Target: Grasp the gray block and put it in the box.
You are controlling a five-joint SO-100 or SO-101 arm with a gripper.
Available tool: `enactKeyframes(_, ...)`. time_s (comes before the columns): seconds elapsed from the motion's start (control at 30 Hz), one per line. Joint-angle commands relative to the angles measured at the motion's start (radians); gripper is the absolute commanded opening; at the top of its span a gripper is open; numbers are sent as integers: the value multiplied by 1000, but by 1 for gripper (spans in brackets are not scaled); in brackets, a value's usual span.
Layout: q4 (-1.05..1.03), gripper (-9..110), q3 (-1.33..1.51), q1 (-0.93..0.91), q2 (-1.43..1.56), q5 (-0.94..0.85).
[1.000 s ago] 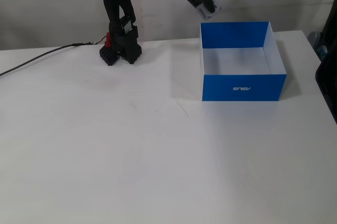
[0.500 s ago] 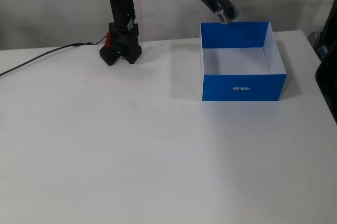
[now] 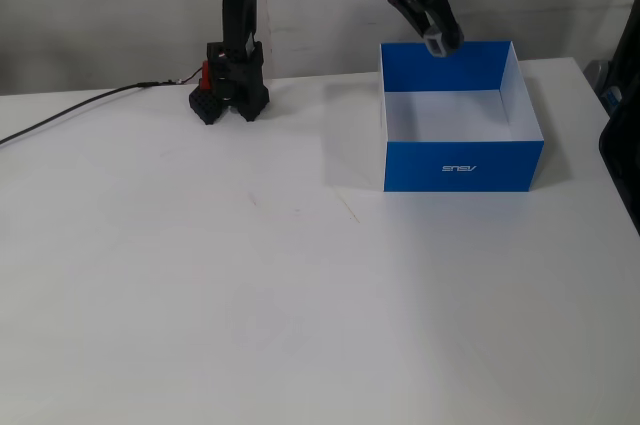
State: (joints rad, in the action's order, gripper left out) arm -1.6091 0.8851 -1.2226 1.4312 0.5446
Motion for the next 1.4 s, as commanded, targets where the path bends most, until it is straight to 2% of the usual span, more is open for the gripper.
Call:
enactKeyframes(0.0, 20, 13, -83, -20, 0, 8)
enactKeyframes(0.53, 18, 13, -114, -32, -64, 3)
enactKeyframes(0.67, 11, 23, -114, -37, -84, -3)
enactKeyframes(0.8, 9, 23, -117, -40, -97, -5)
enactKeyframes(1.07, -21, 12, -152, -5, -94, -6)
enactKeyframes(1.37, -176, 7, -279, 192, -60, -31)
